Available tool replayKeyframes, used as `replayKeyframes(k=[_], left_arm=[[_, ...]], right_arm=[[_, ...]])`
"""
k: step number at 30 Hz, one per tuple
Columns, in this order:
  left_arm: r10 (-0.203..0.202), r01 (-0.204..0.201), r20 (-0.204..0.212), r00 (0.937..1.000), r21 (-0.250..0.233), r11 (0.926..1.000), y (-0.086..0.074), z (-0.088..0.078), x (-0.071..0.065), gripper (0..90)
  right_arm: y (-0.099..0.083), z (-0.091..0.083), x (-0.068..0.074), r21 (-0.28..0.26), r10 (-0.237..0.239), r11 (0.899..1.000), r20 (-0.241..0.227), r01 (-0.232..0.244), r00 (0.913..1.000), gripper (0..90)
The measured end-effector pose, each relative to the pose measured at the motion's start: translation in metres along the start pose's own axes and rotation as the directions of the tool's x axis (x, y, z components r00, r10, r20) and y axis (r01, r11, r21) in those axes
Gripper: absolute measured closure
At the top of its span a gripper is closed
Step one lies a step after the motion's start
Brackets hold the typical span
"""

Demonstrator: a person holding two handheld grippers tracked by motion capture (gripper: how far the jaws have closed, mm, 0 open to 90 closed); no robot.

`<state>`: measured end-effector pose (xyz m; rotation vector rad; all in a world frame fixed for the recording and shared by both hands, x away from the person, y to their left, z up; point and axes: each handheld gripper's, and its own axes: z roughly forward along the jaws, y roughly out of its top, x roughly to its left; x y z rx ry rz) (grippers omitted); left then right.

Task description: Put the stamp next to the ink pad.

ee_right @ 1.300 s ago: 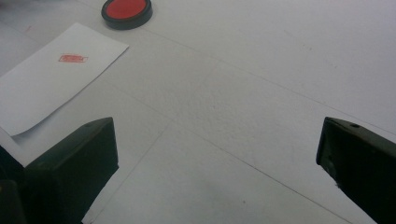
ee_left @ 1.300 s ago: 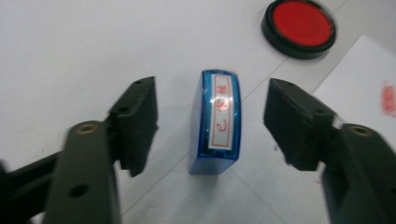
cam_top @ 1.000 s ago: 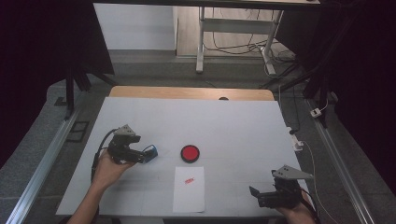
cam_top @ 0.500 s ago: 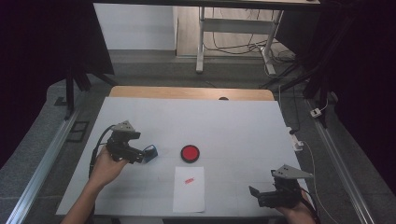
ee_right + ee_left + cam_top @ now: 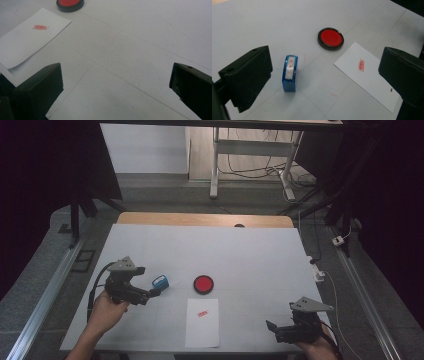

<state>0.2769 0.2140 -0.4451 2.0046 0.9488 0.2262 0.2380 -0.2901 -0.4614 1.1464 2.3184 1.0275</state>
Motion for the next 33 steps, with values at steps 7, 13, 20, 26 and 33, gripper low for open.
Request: replayKeyframes(k=[7,13,20,26,33], left_arm=[[0.012,-0.011,-0.017,0.9998,0.028,0.9996,-0.019,-0.016,-0.011,0.0],[-0.023,0.023,-0.012,0.9997,0.012,0.9997,-0.035,-0.033,-0.015,0.0],[-0.056,0.057,-0.026,0.9981,0.017,0.9982,-0.054,-0.047,-0.018,0.0],[-0.096,0.096,-0.033,0.9948,0.008,0.9953,-0.072,-0.054,-0.015,0.0],[-0.138,0.139,-0.045,0.9894,0.013,0.9902,-0.092,-0.060,-0.009,0.0]], right_arm=[[0.000,0.001,0.001,0.015,-0.013,1.000,0.000,0.013,0.9999,0.0],[0.000,0.001,0.001,0.014,-0.013,1.000,0.000,0.013,0.9999,0.0],[0.000,0.000,0.000,0.013,-0.010,1.000,-0.003,0.010,0.9999,0.0],[0.000,0.000,0.000,0.008,-0.006,1.000,-0.002,0.006,1.0000,0.0],[0.000,0.001,0.000,0.007,-0.005,1.000,-0.002,0.005,1.0000,0.0]])
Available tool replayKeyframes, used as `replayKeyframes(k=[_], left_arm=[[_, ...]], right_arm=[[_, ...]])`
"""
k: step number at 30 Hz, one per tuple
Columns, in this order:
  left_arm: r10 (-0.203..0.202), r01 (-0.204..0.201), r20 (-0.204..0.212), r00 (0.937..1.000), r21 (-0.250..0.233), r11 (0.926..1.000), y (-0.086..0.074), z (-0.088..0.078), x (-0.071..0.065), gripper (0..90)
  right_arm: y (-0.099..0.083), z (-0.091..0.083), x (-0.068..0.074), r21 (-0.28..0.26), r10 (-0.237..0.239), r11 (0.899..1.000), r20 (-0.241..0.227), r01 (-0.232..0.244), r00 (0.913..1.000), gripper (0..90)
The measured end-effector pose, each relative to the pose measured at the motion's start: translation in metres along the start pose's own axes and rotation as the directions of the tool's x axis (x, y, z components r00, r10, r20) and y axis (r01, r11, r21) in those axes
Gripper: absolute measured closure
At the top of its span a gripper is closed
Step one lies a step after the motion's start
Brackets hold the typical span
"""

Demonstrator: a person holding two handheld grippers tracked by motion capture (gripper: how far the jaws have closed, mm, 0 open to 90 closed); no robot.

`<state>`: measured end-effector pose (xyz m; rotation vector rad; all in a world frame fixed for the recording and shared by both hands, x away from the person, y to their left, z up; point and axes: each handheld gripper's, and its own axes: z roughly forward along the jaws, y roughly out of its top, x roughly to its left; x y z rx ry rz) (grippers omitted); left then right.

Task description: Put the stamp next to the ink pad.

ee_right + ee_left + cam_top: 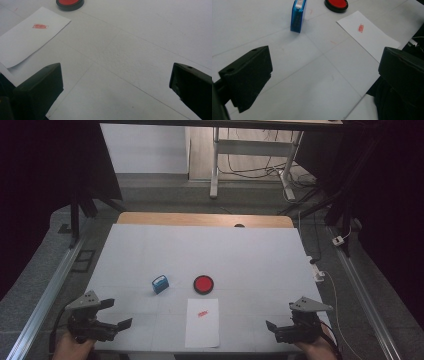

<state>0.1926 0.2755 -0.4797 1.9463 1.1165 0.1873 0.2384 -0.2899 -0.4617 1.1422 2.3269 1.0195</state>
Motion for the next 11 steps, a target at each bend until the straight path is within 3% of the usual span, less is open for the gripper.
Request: replayKeyframes(k=[3,6,11], left_arm=[[-0.007,0.008,-0.023,0.9997,0.010,0.9999,-0.0059,-0.0013,0.0036,0.0],[-0.026,0.026,-0.016,0.9995,-0.002,0.9997,-0.0073,-0.0039,0.0067,0.0],[-0.008,0.009,-0.024,0.9997,0.036,0.9993,-0.0065,-0.0011,0.0055,0.0]], right_arm=[[0.0000,0.0000,0.0000,0.000,0.002,1.000,0.001,-0.002,1.0000,0.0],[0.0002,0.0001,0.0002,-0.001,0.006,1.000,0.000,-0.006,1.0000,0.0],[0.0005,0.0002,0.0010,0.009,-0.005,1.000,0.008,0.005,1.0000,0.0]])
